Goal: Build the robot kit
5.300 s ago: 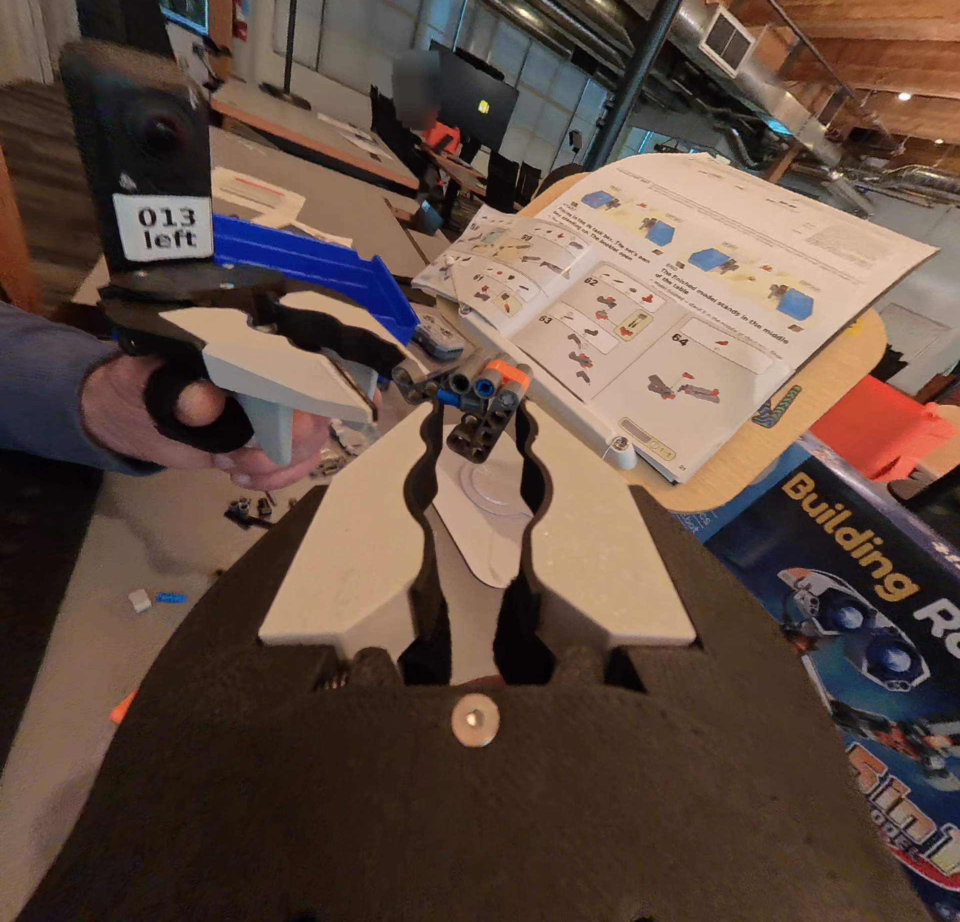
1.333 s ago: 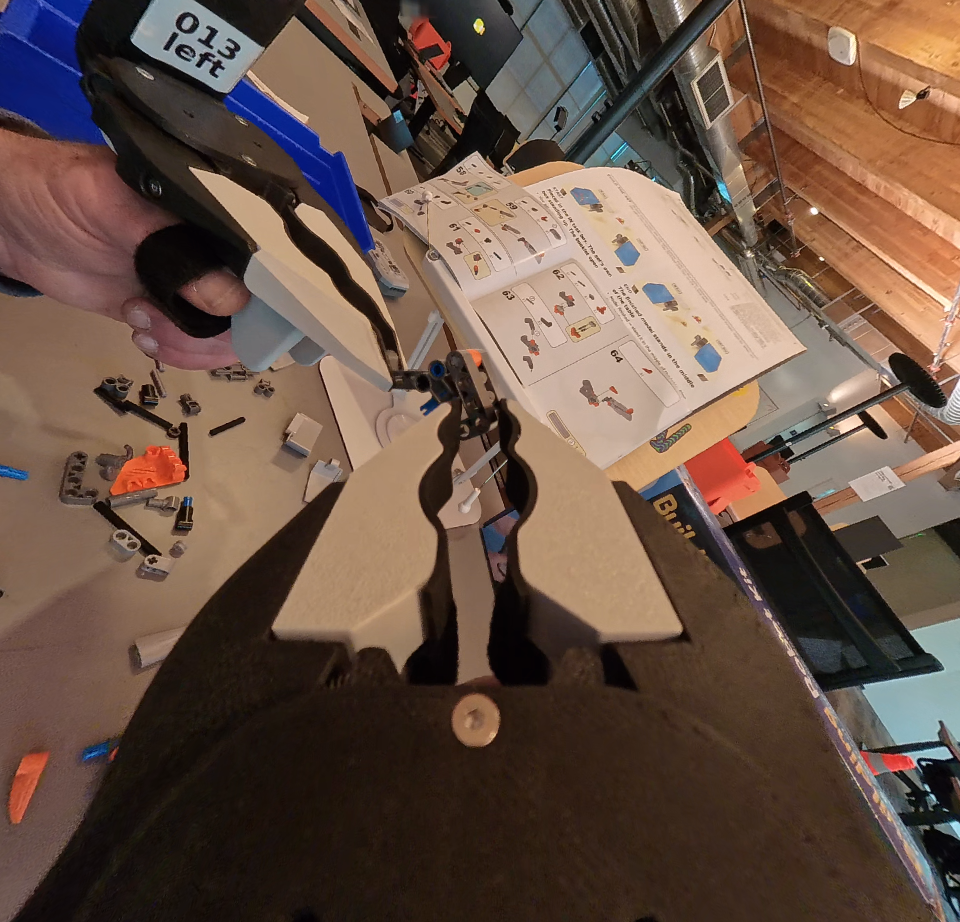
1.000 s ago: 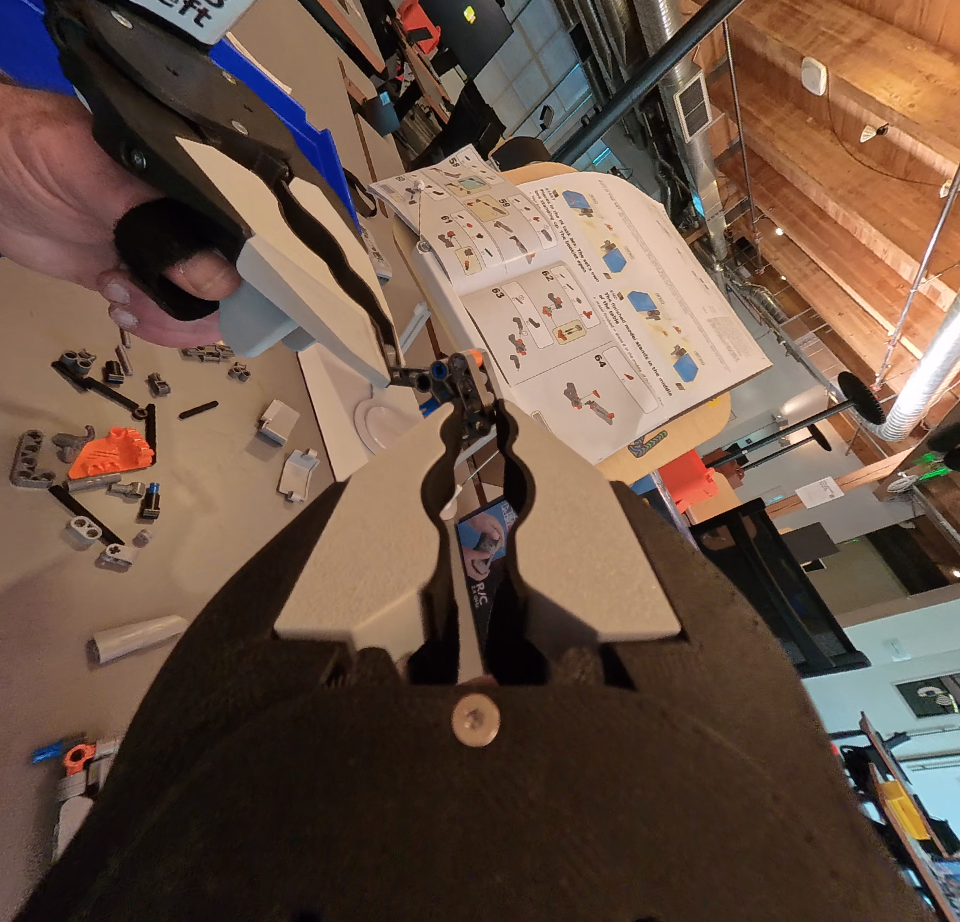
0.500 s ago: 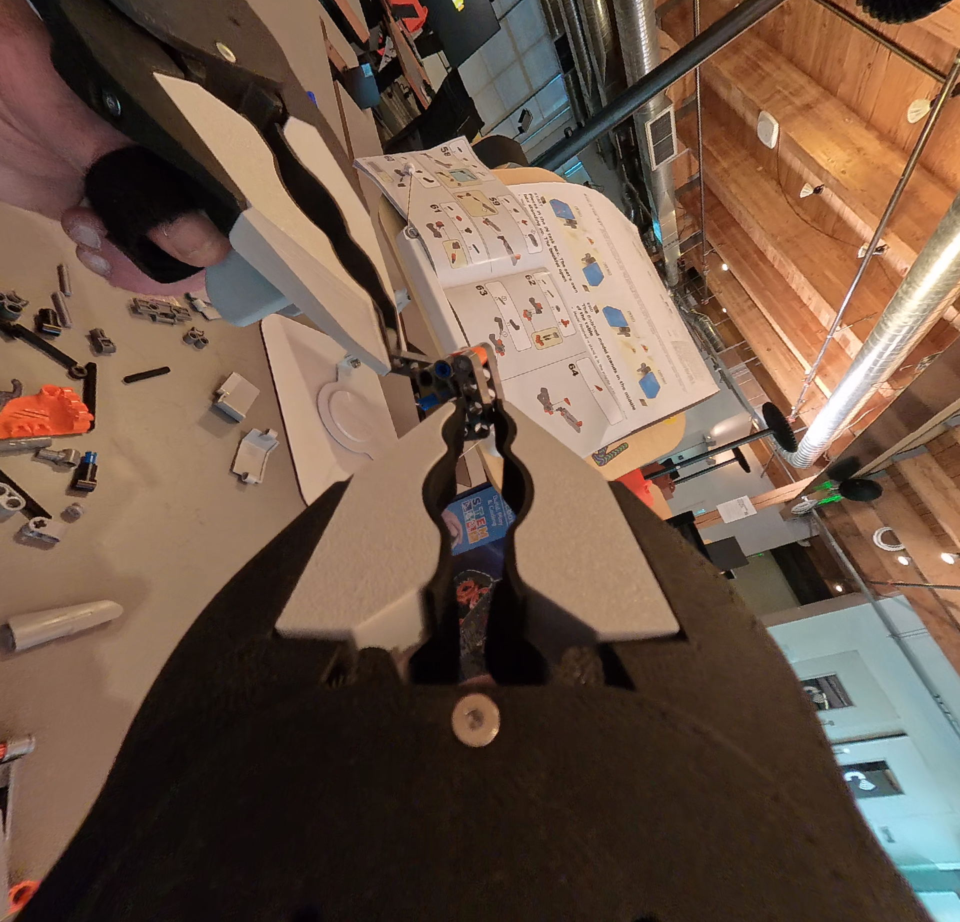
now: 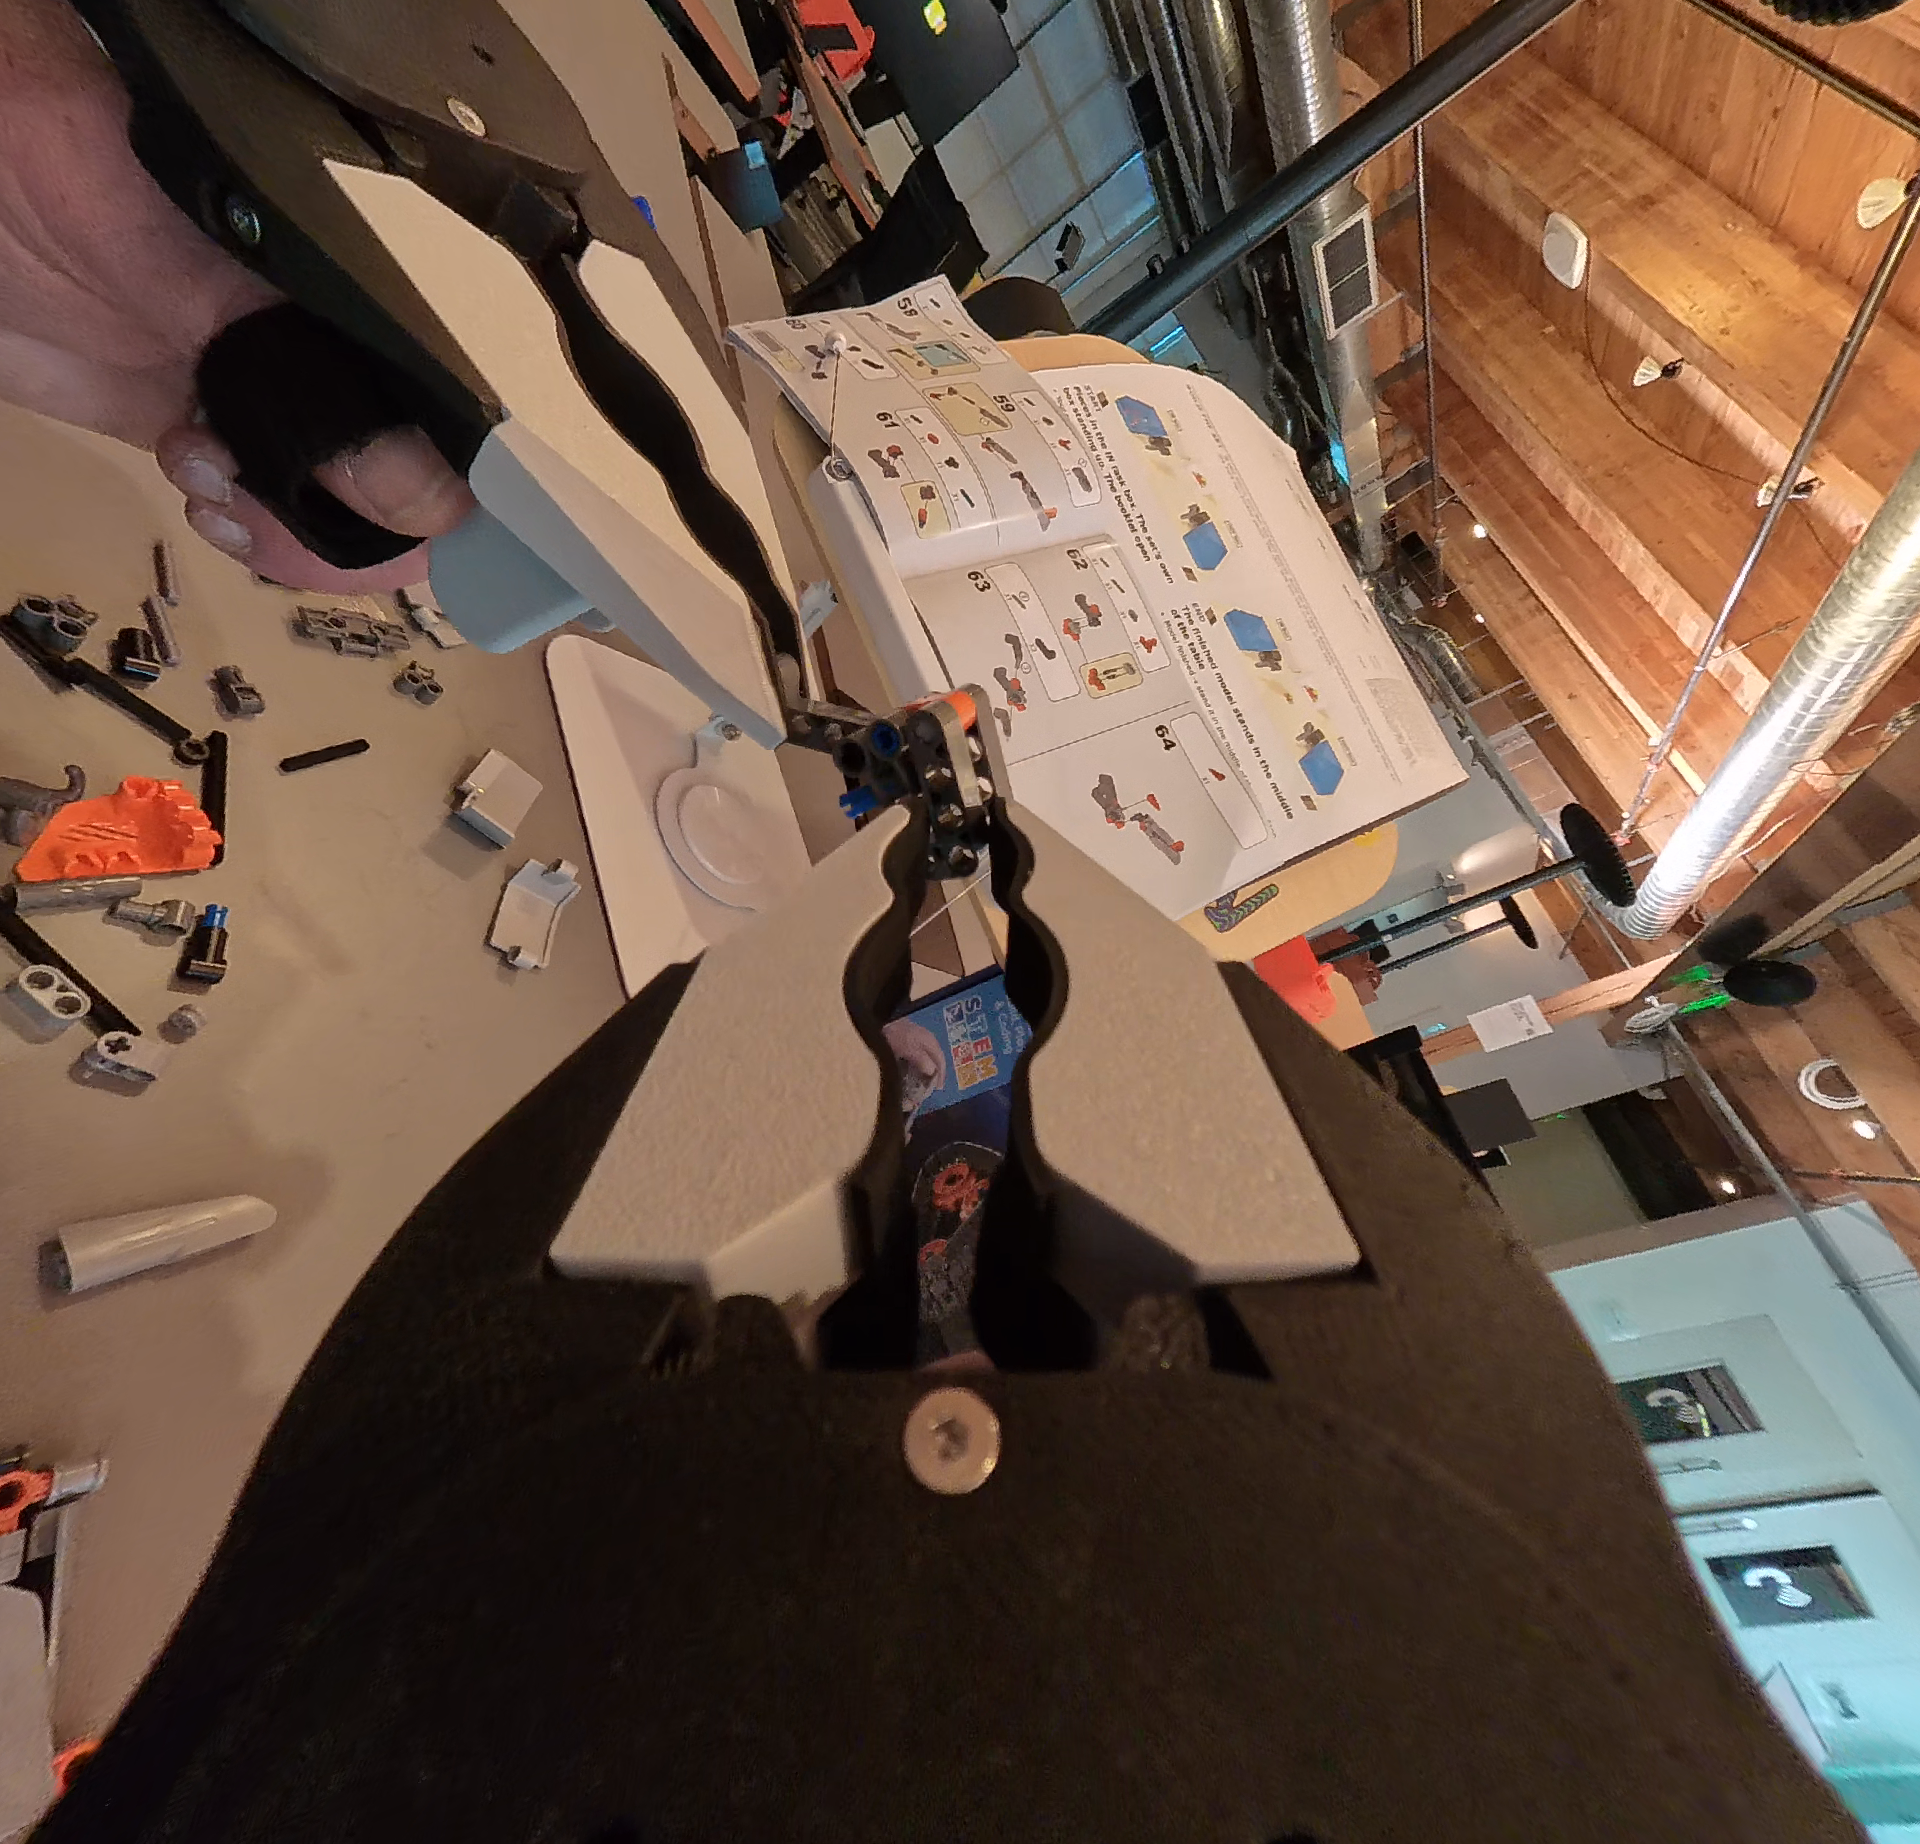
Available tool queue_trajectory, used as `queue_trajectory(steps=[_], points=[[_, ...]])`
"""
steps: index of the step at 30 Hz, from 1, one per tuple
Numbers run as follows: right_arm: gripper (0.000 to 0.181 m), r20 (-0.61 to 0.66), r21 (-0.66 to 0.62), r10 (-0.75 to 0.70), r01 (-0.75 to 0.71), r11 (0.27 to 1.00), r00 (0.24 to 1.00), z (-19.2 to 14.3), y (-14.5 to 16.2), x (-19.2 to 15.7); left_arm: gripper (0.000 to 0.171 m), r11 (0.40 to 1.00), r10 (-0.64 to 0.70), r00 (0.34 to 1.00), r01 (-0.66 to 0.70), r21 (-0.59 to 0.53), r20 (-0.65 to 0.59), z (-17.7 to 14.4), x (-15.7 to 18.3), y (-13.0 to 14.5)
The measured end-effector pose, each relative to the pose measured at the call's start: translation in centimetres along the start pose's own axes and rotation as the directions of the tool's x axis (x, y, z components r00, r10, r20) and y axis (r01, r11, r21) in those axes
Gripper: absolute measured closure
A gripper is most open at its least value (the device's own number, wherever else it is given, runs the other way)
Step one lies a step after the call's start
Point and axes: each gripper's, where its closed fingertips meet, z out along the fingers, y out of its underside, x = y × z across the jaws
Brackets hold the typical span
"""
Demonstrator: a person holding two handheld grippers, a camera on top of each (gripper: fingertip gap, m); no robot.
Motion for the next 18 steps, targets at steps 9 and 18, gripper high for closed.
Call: queue_trajectory(steps=[9,18], points=[[0.173,0.003,-0.051,-0.097,0.097,0.994,0.995,0.1,0.5,-0.4,0.166,0.993,0.105,0.994,-0.104,-0.061,0.019,0.1,0.0,0.7],[0.174,0.023,-0.15,-0.272,0.273,0.95,0.962,0.4,1.7,-1.4,0.166,0.947,0.26,0.965,-0.248,-0.203,0.036,0.3,-0.3,2.5]])
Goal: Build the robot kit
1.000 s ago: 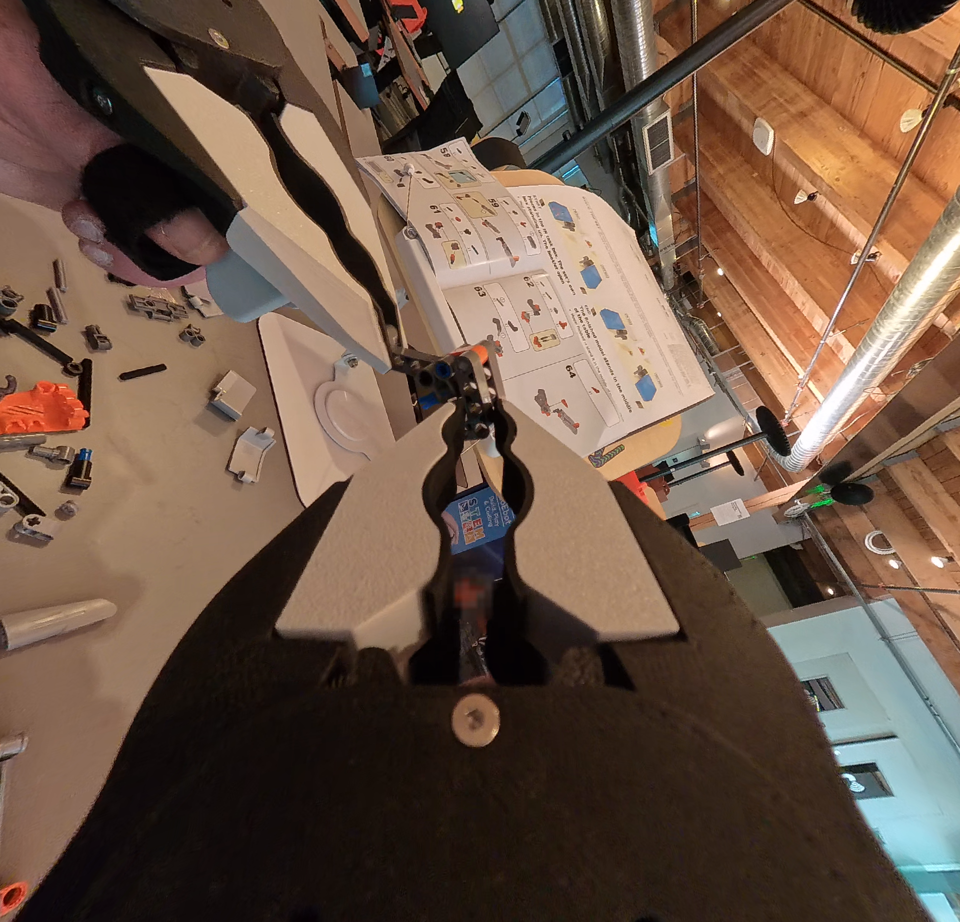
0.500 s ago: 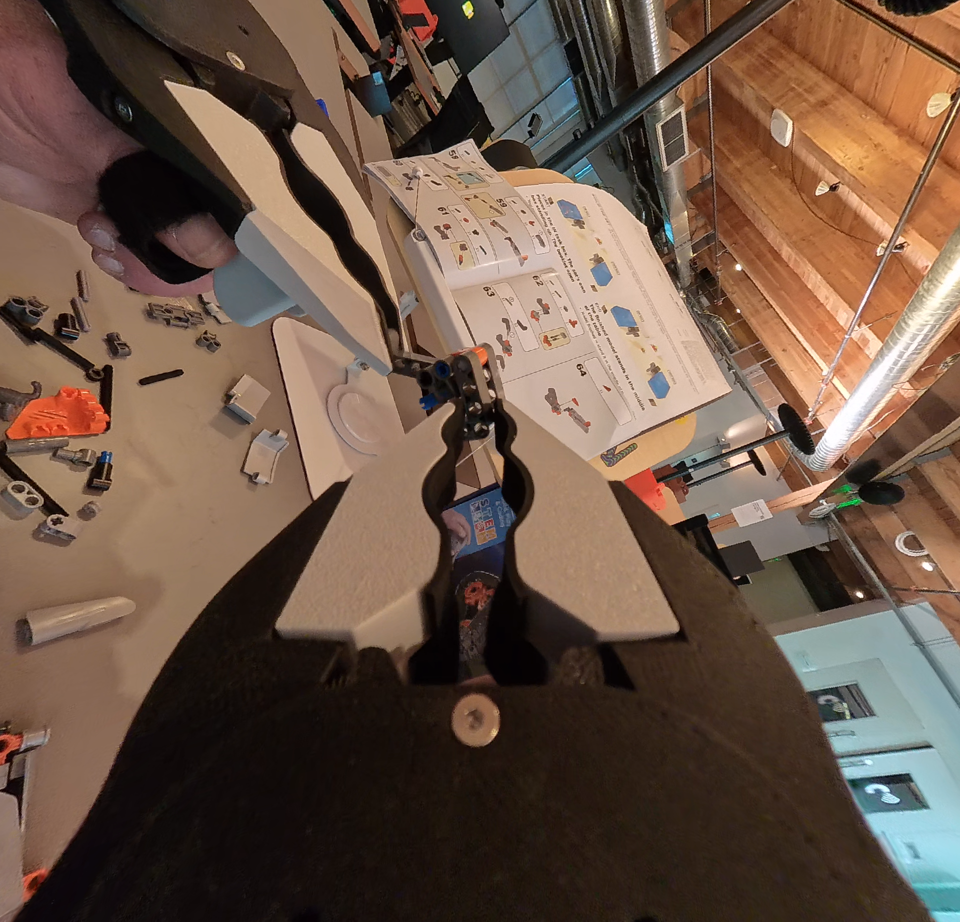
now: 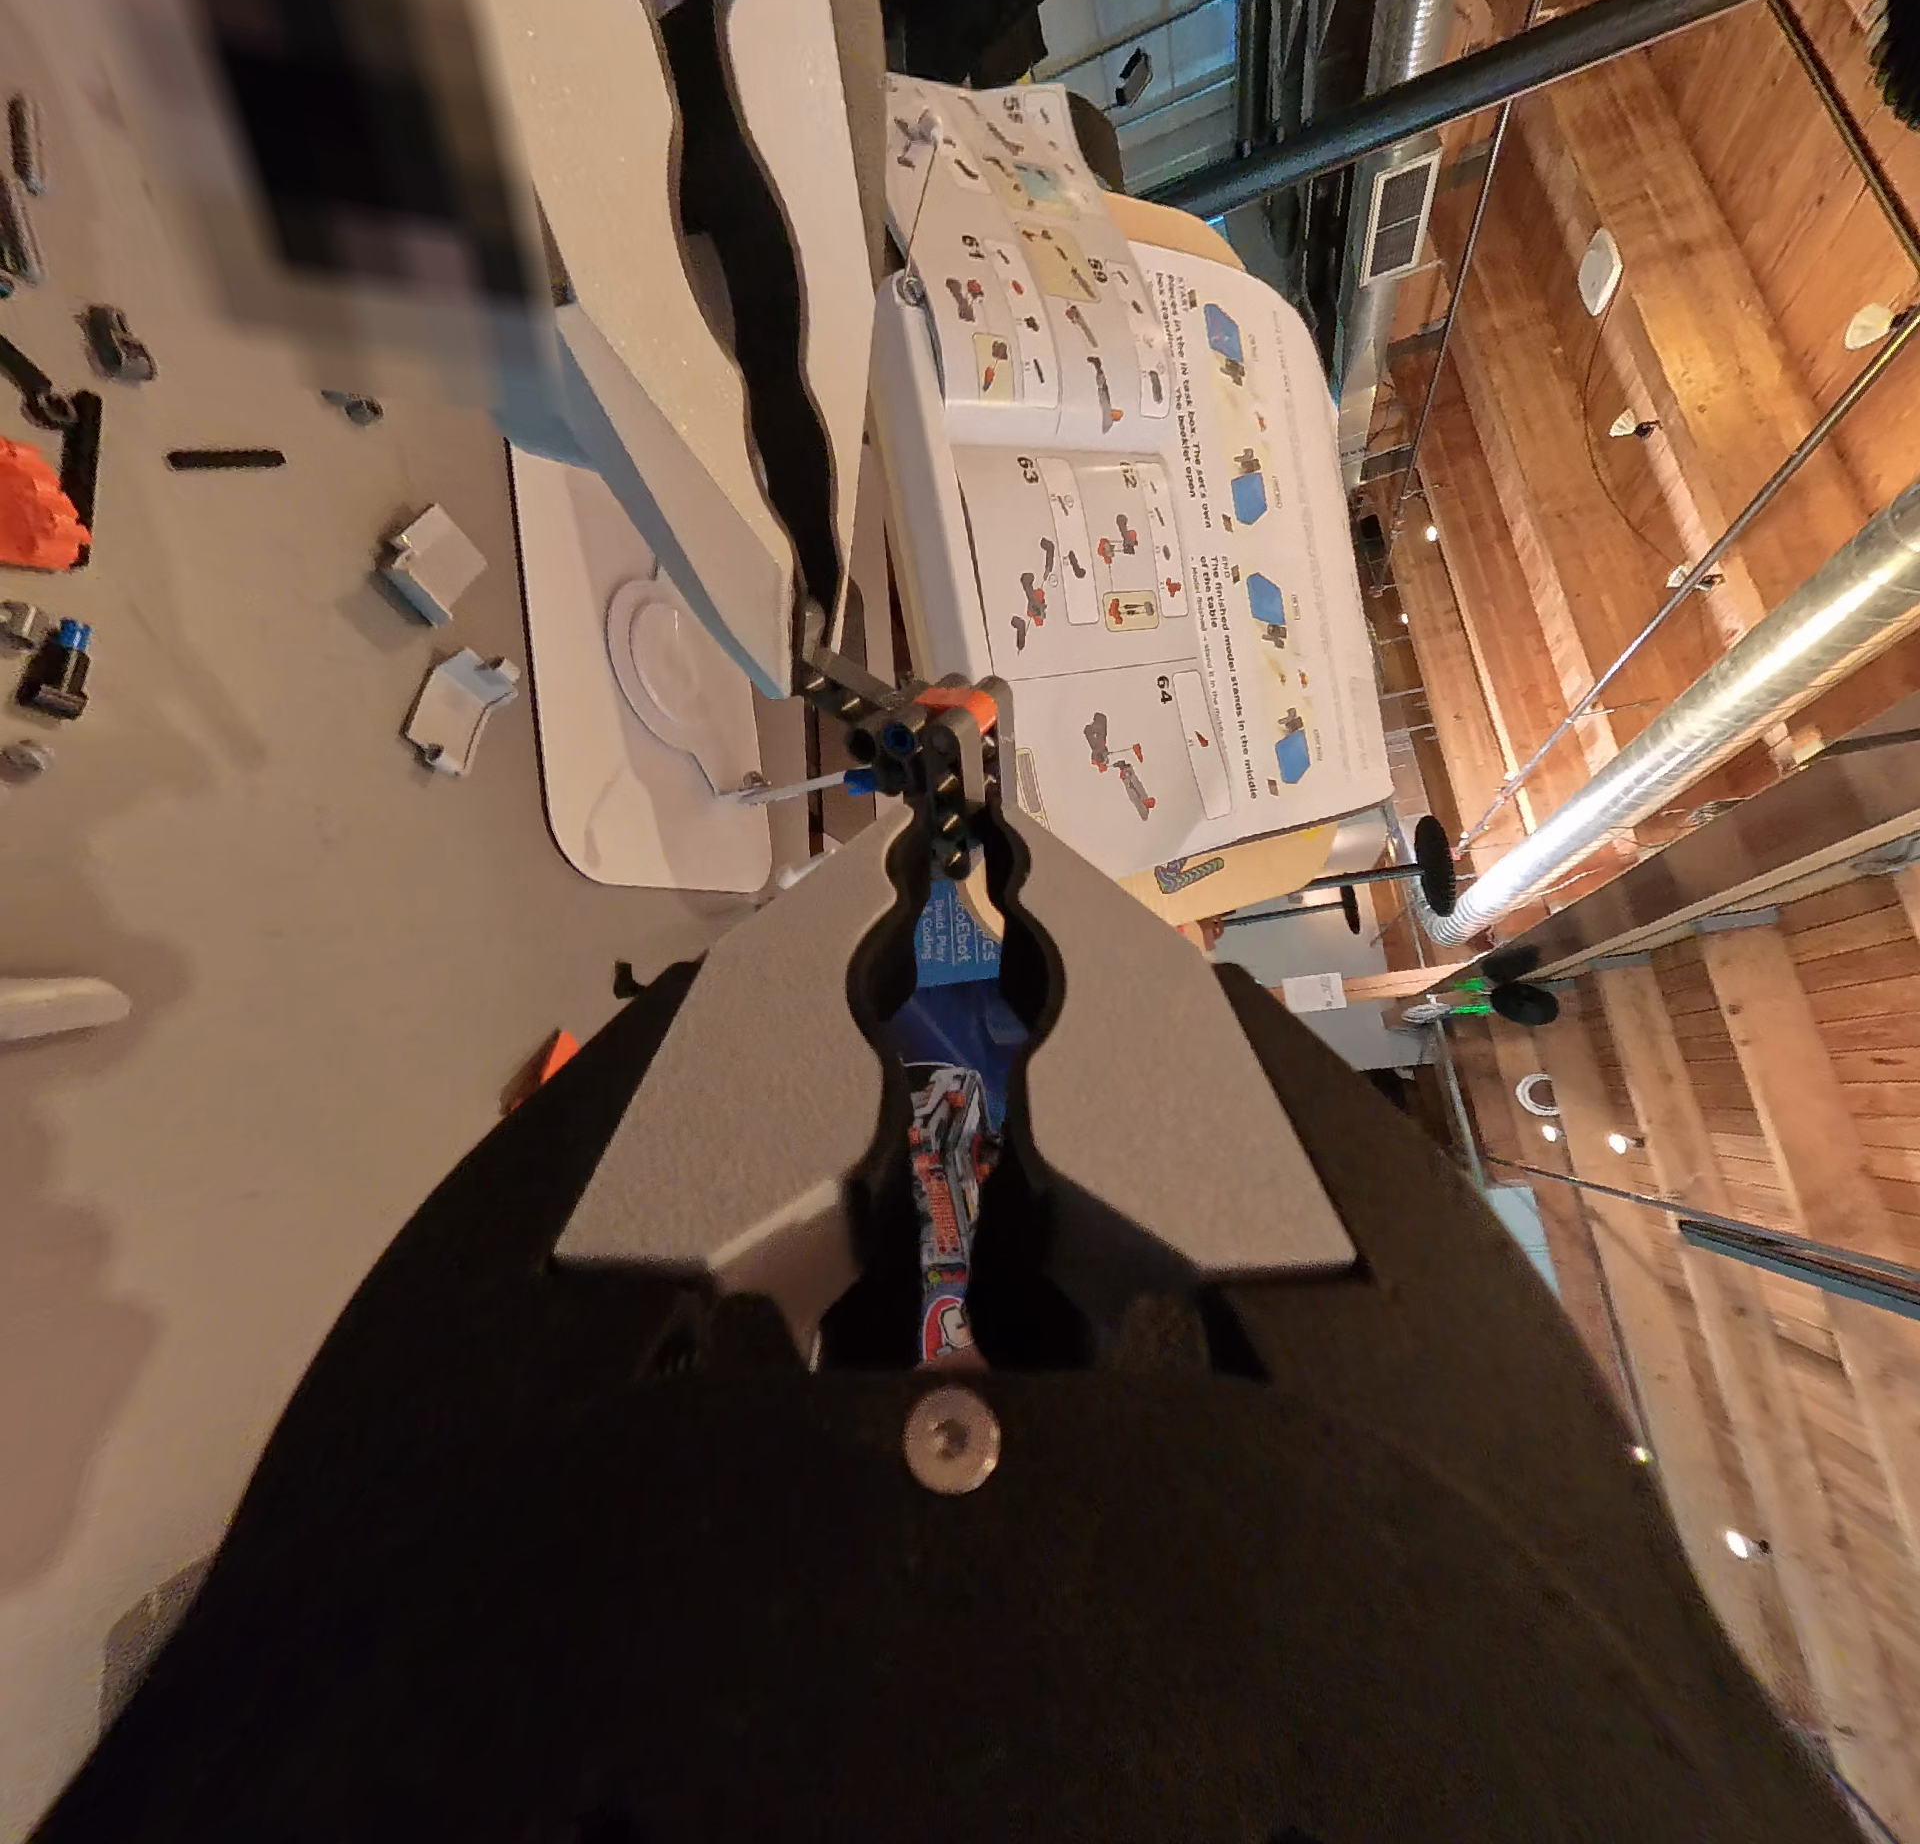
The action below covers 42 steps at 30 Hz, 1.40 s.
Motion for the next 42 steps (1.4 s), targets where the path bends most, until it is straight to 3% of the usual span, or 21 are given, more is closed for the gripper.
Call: queue_trajectory(steps=[4,10,14,17,20,28,33,37,42], points=[[0.174,0.014,-0.011,-0.017,0.017,1.0,1.0,0.1,0.3,-0.4,0.166,1.0,0.006,1.0,-0.006,-0.017,-0.006,0.2,0.1,0.4],[0.174,0.082,0.025,0.227,-0.23,0.973,0.97,0.3,0.6,0.0,0.156,0.997,0.031,0.999,-0.034,0.069,0.043,-0.2,-0.4,-0.8],[0.174,0.165,0.042,0.406,-0.417,0.908,0.899,0.2,0.6,0.1,0.144,0.966,0.238,0.961,-0.25,0.071,0.144,-0.6,-0.3,-1.6],[0.174,0.226,0.045,0.451,-0.472,0.88,0.863,0.2,0.2,-0.5,0.143,0.892,0.44,0.869,-0.452,-0.001,0.224,-0.3,0.2,-1.8],[0.174,0.27,0.047,0.459,-0.487,0.872,0.846,0.0,-0.5,-1.1,0.163,0.857,0.504,0.826,-0.515,-0.025,0.251,-0.2,0.5,-1.9],[0.175,0.252,0.049,0.392,-0.416,0.908,0.885,-0.3,-0.6,-1.1,0.167,0.868,0.491,0.847,-0.496,-0.031,0.205,-0.3,0.9,-1.8],[0.175,0.163,0.051,0.175,-0.185,0.981,0.971,-0.3,-0.8,-1.4,0.17,0.878,0.478,0.871,-0.477,-0.041,0.11,-0.1,1.7,-1.0],[0.175,0.127,0.031,0.005,-0.009,0.999,0.992,-0.5,-0.7,-1.8,0.171,0.875,0.483,0.873,-0.482,-0.036,0.064,0.0,2.4,-0.5],[0.175,0.166,0.032,-0.001,-0.004,0.999,0.986,-0.8,-0.7,-2.2,0.171,0.876,0.482,0.876,-0.481,-0.025,0.032,-0.1,2.9,-0.5]])
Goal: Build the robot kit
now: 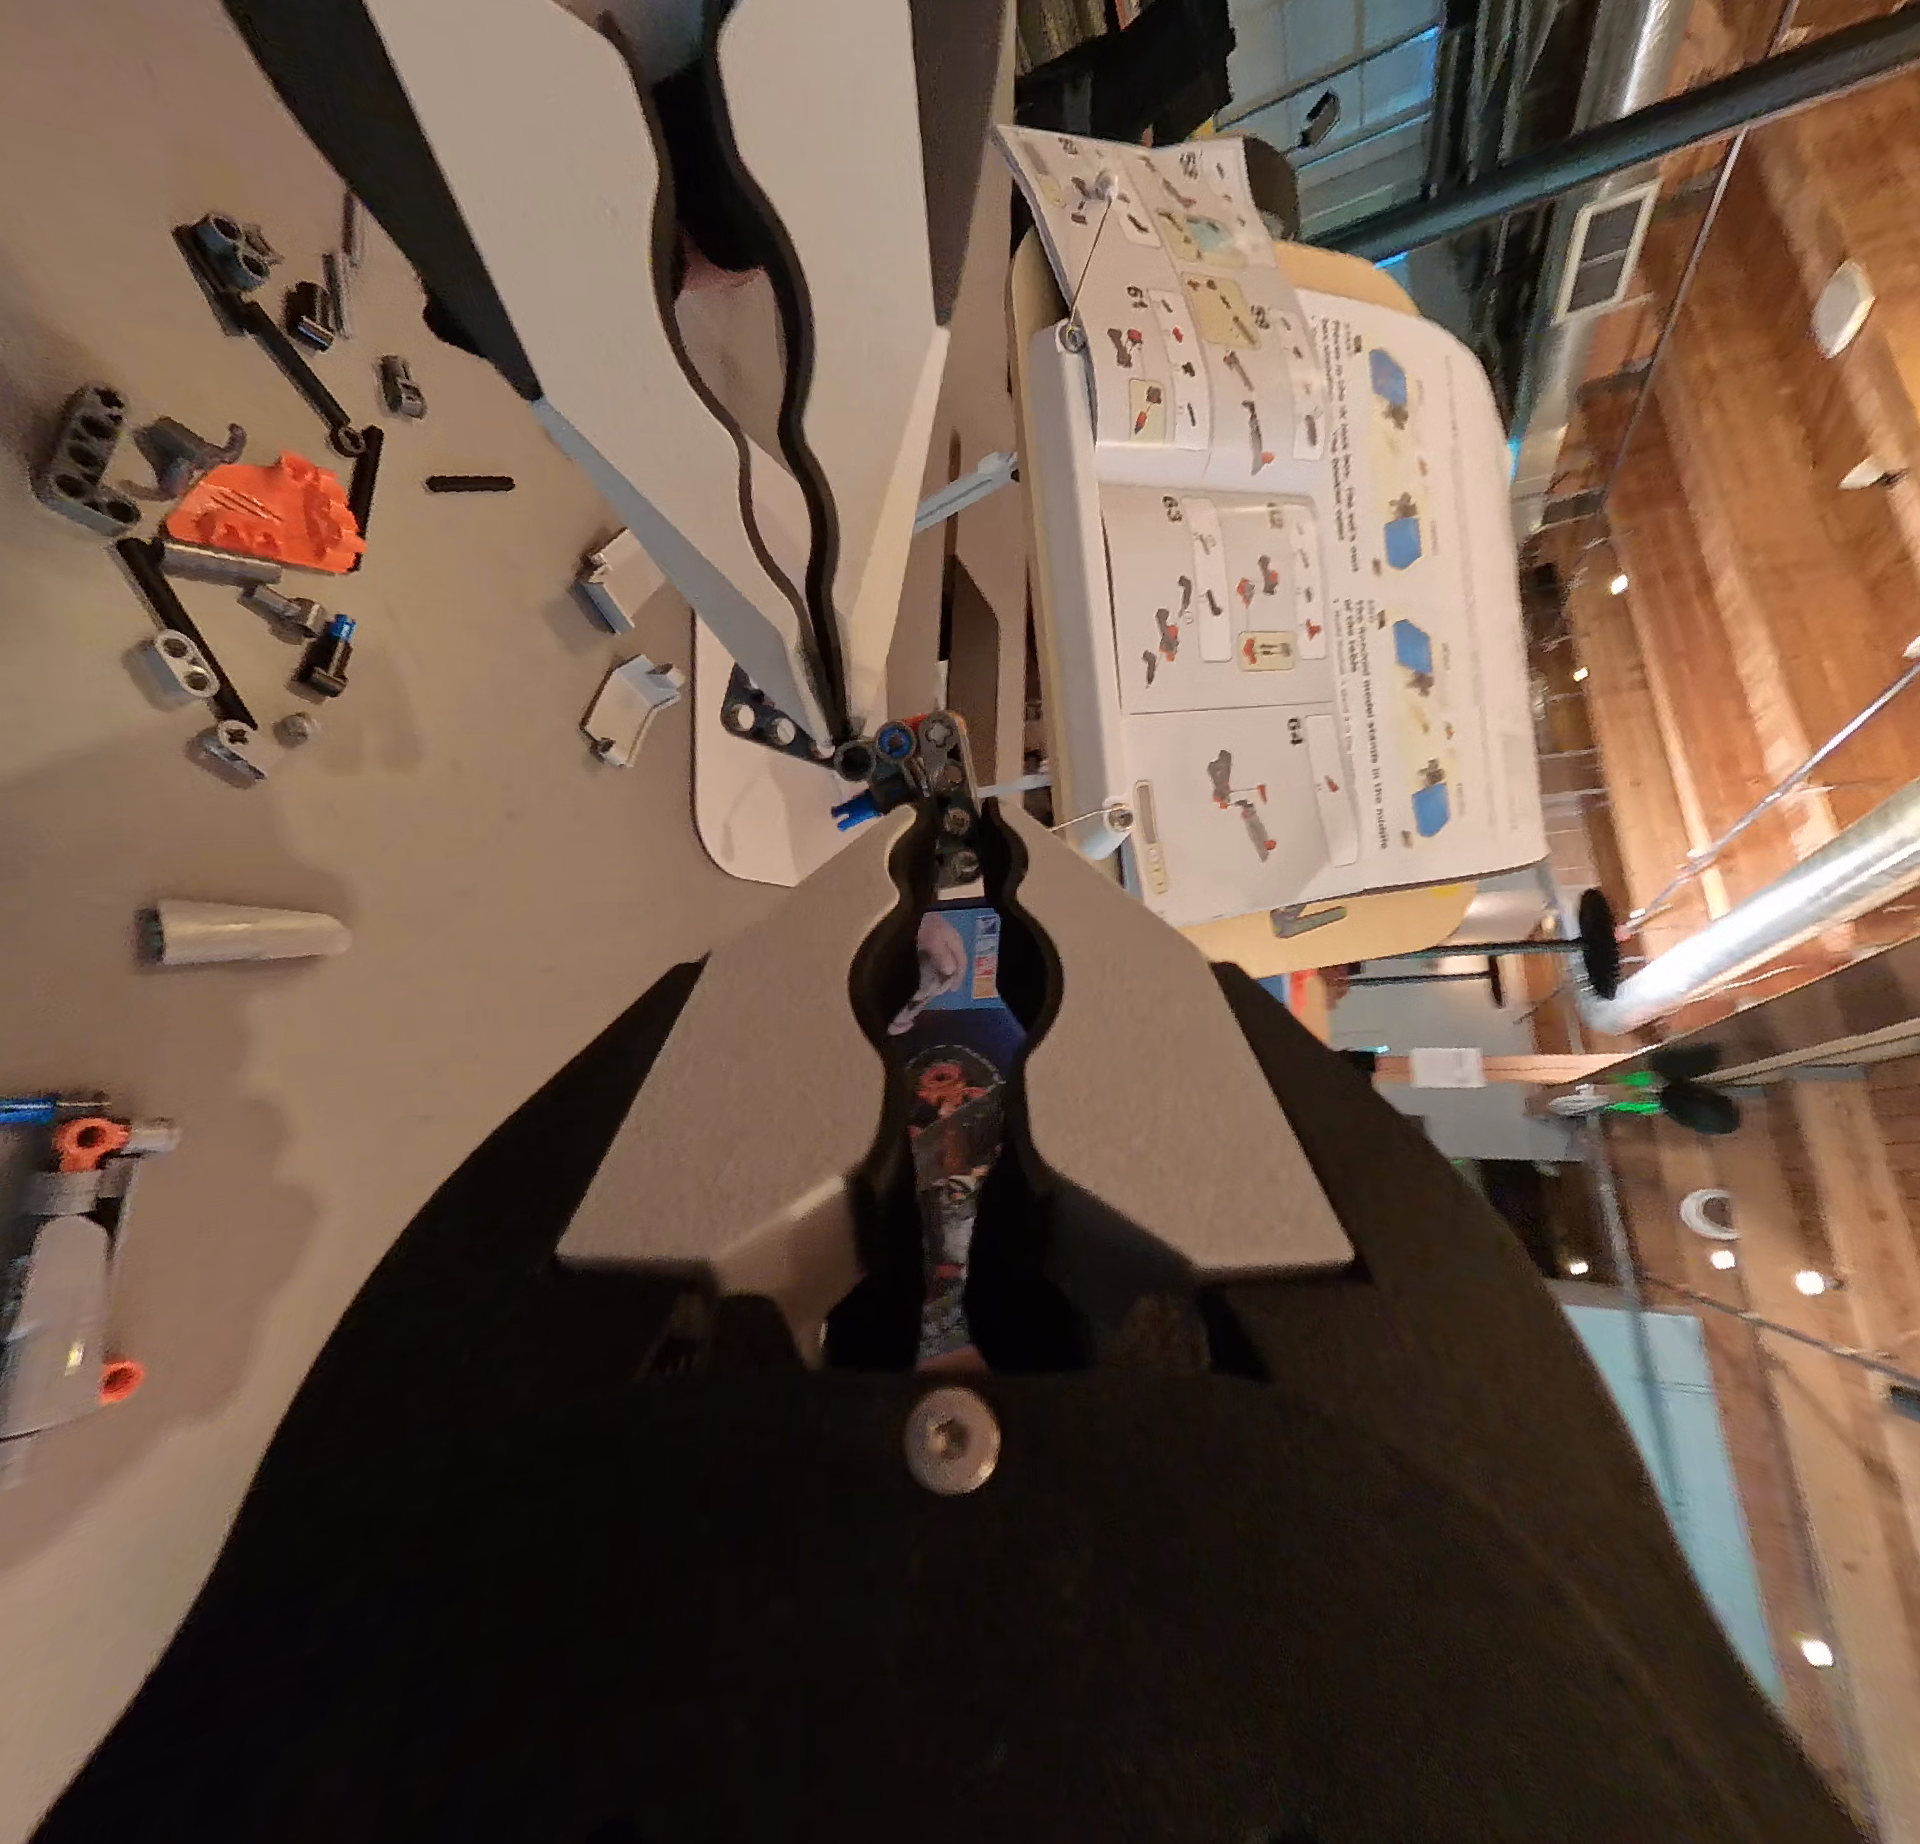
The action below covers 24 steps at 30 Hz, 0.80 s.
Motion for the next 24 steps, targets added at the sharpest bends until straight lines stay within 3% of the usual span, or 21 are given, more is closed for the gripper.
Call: queue_trajectory(steps=[3,6,8,11,13,17,24], points=[[0.176,-0.003,0.004,0.105,-0.105,0.995,0.995,0.3,0.4,0.5,0.171,0.998,-0.044,0.998,0.042,0.049,0.047,-0.4,-0.9,-0.9],[0.176,0.032,0.053,0.264,-0.266,0.963,0.964,0.5,0.3,0.8,0.143,0.998,-0.061,0.993,0.058,0.027,0.102,-0.3,-1.6,-0.7],[0.176,0.047,0.082,0.354,-0.357,0.931,0.934,0.5,0.2,1.3,0.135,0.998,-0.057,0.991,0.055,0.016,0.121,-0.2,-1.7,-0.5],[0.176,0.124,0.129,0.48,-0.493,0.86,0.869,0.1,-0.3,1.6,0.143,1.0,-0.017,0.983,0.02,-0.014,0.184,0.0,-2.2,-0.3],[0.176,0.15,0.137,0.504,-0.523,0.841,0.851,0.1,-0.4,1.4,0.157,1.0,0.017,0.973,-0.012,-0.025,0.228,-0.2,-2.8,-0.3],[0.176,0.176,0.143,0.52,-0.544,0.827,0.836,0.1,-0.4,1.3,0.158,0.999,0.029,0.977,-0.025,-0.023,0.211,-0.2,-2.7,-0.2],[0.176,0.131,0.13,0.375,-0.391,0.911,0.918,-0.3,-0.5,0.9,0.158,1.0,0.027,0.99,-0.025,-0.015,0.137,-0.3,-2.0,-0.4]])
